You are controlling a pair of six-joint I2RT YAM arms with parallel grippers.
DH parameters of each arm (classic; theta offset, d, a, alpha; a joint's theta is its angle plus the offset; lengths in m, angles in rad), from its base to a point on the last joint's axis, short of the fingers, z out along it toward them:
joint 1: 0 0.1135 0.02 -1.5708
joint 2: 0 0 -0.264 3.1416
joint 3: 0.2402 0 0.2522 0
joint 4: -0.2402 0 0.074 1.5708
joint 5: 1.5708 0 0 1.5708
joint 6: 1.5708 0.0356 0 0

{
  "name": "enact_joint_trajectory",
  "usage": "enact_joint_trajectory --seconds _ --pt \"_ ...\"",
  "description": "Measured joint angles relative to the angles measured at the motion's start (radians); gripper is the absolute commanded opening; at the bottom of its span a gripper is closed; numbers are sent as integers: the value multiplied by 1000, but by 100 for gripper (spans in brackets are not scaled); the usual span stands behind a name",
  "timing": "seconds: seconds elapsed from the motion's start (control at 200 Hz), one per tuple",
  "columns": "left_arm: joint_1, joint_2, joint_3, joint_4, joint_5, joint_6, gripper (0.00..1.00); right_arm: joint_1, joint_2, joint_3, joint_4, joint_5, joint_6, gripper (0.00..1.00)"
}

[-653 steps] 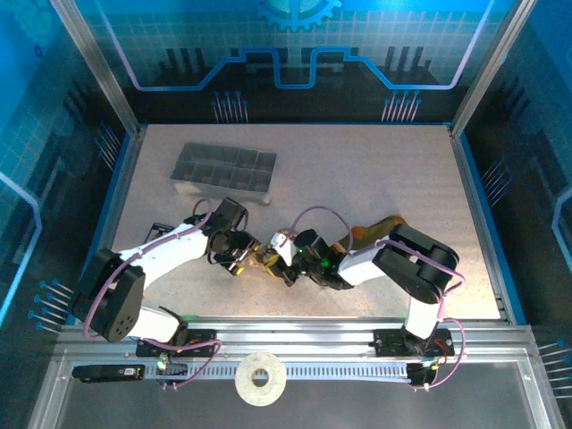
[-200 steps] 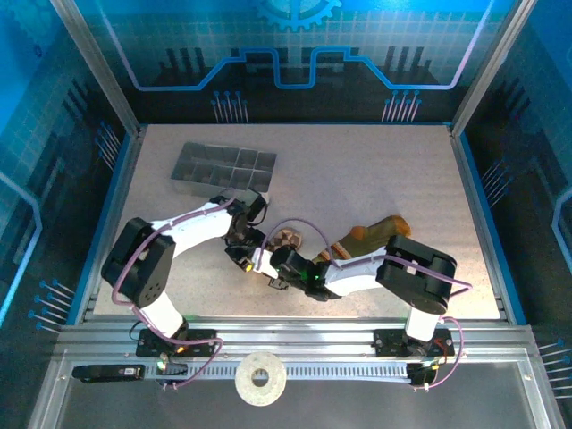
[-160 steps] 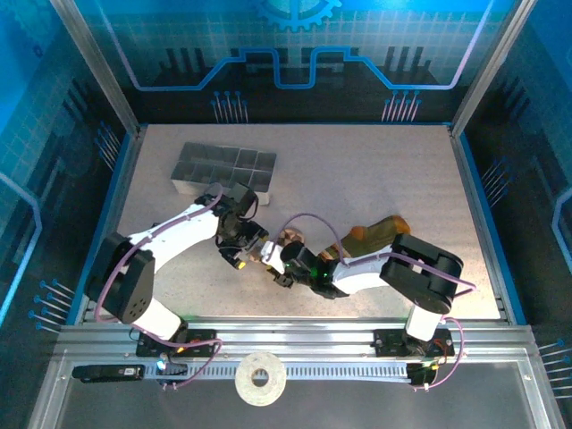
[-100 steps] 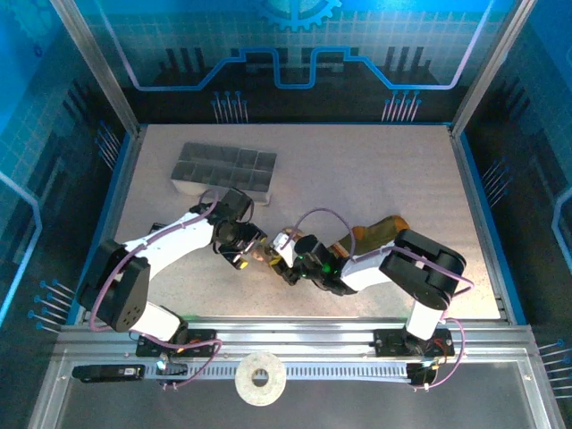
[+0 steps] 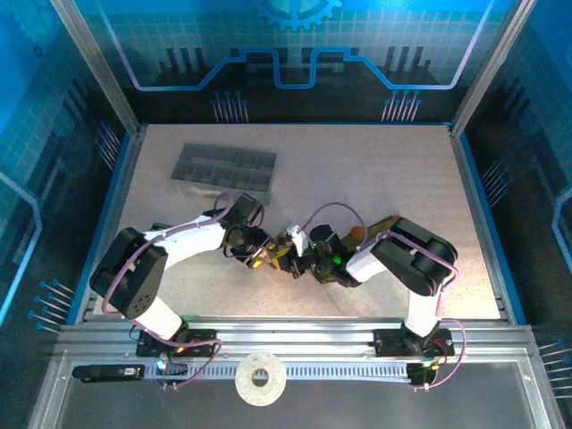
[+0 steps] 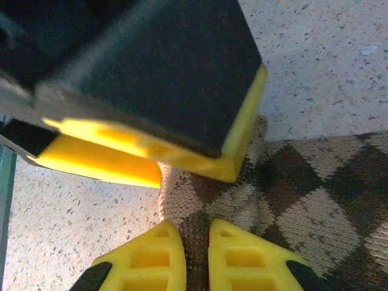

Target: Roll the socks

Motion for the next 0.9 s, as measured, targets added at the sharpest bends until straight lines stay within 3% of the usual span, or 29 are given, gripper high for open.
enact_joint_trajectory --seconds 0.215,0.51,0.675,0.896 --pt "-3 30 2 29 -4 31 13 -13 -1 30 -53 -25 6 0" --pt "34 -106 -105 -16 -85 -9 0 38 28 301 -447 -58 -238 0" --pt "36 -245 -204 -112 -98 -107 0 129 40 387 -570 -61 -439 13" --pt "28 -165 -127 -200 -63 -197 1 194 -81 257 -533 69 -586 50"
